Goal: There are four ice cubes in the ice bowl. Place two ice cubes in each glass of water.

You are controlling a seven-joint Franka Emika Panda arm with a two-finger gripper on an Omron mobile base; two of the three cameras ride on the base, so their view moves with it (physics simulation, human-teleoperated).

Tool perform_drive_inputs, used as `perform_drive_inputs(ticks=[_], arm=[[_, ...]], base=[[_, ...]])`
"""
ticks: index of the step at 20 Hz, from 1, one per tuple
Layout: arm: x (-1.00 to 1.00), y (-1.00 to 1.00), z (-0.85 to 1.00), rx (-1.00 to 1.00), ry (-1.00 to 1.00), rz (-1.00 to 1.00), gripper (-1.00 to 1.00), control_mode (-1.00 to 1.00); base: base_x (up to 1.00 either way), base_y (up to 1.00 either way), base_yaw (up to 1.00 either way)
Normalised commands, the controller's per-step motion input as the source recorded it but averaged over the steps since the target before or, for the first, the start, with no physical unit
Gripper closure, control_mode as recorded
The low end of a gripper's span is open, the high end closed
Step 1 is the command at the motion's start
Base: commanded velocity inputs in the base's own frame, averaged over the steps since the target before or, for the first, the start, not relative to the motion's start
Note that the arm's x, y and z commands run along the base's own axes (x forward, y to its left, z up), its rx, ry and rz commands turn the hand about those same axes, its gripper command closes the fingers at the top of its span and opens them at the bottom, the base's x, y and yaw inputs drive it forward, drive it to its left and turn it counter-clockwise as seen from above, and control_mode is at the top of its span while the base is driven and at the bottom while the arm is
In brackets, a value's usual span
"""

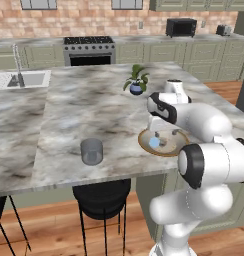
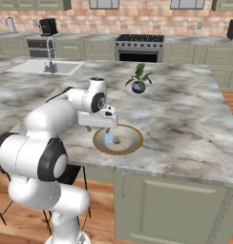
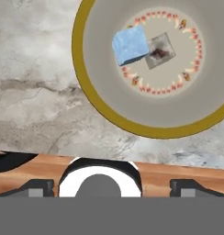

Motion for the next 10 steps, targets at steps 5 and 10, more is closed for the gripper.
perform_drive_inputs(ticks=[5,10], arm=[[0.19,0.00,-0.19,0.00,0.00,0.05,-1.00,-1.00],[0.09,0.00,-0.21,0.00,-0.05,0.07,-1.00,-1.00]], base=[[0.00,0.00,0.00],[0.00,0.00,0.00]])
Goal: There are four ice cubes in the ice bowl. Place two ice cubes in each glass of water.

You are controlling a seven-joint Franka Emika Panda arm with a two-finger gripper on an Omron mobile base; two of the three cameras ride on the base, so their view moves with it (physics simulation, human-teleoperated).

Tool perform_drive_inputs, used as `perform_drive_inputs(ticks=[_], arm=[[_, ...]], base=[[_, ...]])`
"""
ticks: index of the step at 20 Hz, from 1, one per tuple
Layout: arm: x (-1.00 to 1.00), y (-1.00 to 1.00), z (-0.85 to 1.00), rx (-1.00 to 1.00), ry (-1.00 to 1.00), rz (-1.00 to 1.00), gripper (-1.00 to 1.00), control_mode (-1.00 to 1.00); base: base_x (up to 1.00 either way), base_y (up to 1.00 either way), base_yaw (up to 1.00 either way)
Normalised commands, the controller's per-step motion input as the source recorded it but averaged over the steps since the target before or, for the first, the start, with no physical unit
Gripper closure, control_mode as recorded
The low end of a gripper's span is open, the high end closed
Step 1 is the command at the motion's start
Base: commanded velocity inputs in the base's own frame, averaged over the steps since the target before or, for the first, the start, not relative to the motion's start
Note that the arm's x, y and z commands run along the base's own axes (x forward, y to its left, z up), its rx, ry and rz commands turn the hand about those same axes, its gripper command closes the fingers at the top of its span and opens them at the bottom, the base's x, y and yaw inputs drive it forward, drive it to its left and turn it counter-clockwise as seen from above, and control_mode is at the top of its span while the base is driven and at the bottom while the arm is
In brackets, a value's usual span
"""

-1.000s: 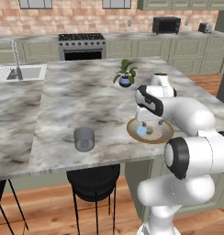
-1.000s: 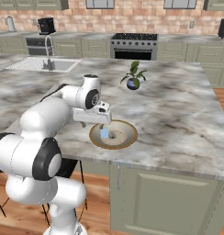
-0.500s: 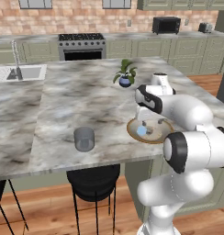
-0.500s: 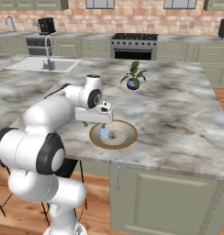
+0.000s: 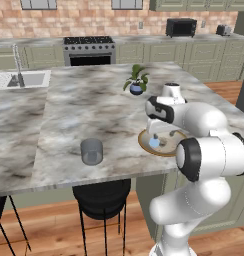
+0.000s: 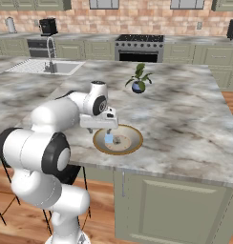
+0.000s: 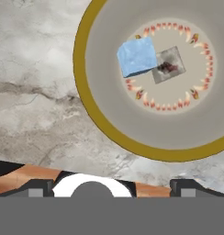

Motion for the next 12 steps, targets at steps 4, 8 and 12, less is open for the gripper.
perform_drive_inputs(ticks=[4,8,12], arm=[[0.17,0.00,-0.12,0.00,-0.07,0.11,-1.00,-1.00],[0.24,0.00,-0.15,0.00,-0.07,0.13,-1.00,-1.00],[0.21,0.00,-0.15,0.00,-0.05,0.10,-1.00,-1.00]], base=[[0.00,0.00,0.00],[0.00,0.00,0.00],[0.00,0.00,0.00]])
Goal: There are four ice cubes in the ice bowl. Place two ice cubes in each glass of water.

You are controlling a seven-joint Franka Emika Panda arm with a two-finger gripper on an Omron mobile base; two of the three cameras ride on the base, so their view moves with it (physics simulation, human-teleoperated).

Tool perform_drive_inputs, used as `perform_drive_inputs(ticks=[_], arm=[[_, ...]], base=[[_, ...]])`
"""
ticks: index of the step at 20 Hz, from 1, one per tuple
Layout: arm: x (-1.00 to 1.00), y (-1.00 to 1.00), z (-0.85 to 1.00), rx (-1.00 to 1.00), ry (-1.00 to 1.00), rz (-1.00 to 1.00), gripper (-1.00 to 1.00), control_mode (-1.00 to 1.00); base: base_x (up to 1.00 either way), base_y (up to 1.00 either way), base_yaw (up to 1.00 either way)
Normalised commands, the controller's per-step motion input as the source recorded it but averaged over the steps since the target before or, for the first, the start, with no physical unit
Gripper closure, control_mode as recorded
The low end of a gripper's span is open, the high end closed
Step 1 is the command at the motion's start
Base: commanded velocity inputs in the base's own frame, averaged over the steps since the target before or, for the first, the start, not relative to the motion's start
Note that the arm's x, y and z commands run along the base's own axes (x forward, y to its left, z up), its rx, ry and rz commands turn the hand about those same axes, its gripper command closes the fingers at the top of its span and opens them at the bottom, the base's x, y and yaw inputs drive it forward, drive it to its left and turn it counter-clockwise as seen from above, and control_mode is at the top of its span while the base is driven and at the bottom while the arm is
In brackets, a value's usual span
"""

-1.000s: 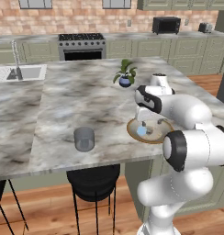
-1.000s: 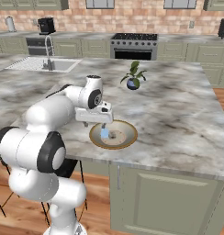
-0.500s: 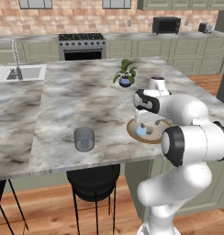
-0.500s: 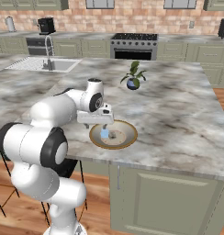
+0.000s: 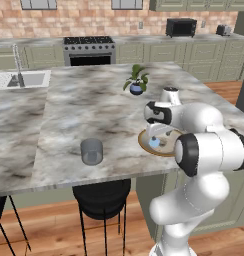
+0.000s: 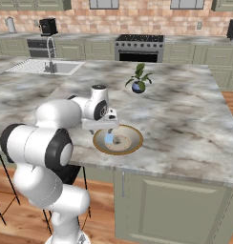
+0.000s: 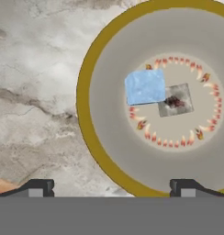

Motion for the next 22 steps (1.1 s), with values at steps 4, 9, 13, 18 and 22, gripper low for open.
perform_drive_inputs(ticks=[4,9,13,18,22], arm=[[0.10,-0.02,-0.14,0.00,-0.02,0.07,-1.00,-1.00],[0.00,-0.03,-0.10,0.00,0.00,0.05,-1.00,-1.00],[0.08,-0.01,-0.04,0.00,0.00,0.02,-1.00,-1.00],[0.25,0.00,-0.02,0.00,0.00,0.00,-1.00,-1.00],[0.40,0.00,-0.15,0.00,0.00,0.00,-1.00,-1.00]], base=[[0.00,0.00,0.00],[0.00,0.00,0.00],[0.00,0.00,0.00],[0.00,0.00,0.00],[0.00,0.00,0.00]])
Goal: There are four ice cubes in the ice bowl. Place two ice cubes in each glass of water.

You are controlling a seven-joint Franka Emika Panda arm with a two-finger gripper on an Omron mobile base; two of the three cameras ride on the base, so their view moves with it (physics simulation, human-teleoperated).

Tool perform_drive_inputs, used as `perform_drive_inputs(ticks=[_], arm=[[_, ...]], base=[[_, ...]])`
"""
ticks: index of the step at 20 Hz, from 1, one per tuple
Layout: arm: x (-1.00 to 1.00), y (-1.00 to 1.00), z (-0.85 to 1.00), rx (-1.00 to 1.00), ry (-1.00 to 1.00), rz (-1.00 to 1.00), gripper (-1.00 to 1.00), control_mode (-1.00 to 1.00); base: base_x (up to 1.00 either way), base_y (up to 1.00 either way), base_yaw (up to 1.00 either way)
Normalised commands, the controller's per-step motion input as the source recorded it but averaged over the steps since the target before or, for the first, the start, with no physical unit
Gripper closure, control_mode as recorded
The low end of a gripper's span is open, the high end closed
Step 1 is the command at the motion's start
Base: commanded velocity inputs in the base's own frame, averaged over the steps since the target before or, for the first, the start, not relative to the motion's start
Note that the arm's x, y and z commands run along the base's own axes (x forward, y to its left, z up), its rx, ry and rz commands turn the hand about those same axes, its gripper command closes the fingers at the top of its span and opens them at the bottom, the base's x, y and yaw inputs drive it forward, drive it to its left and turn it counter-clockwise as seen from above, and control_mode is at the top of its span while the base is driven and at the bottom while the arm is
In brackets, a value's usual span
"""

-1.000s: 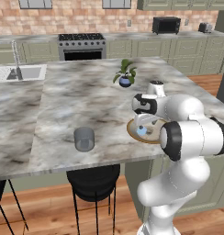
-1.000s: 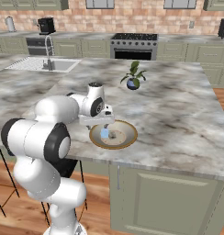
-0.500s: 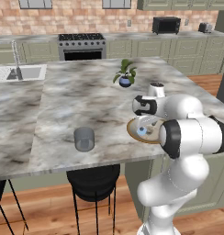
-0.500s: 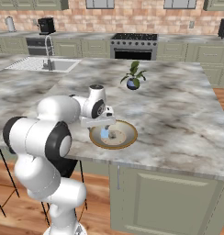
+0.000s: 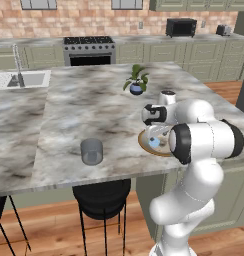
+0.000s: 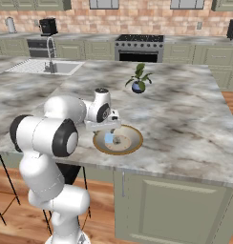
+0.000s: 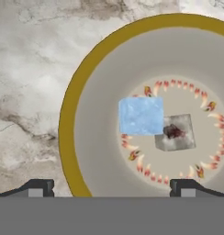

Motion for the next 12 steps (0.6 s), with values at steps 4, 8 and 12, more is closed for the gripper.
perform_drive_inputs(ticks=[4,8,12], arm=[[0.14,0.00,-0.28,0.00,0.02,0.00,-1.00,-1.00],[0.06,0.00,-0.33,0.00,0.01,0.00,-1.00,-1.00],[0.15,0.00,-0.27,0.00,0.01,0.00,-1.00,-1.00]], base=[[0.00,0.00,0.00],[0.00,0.00,0.00],[0.00,0.00,0.00]])
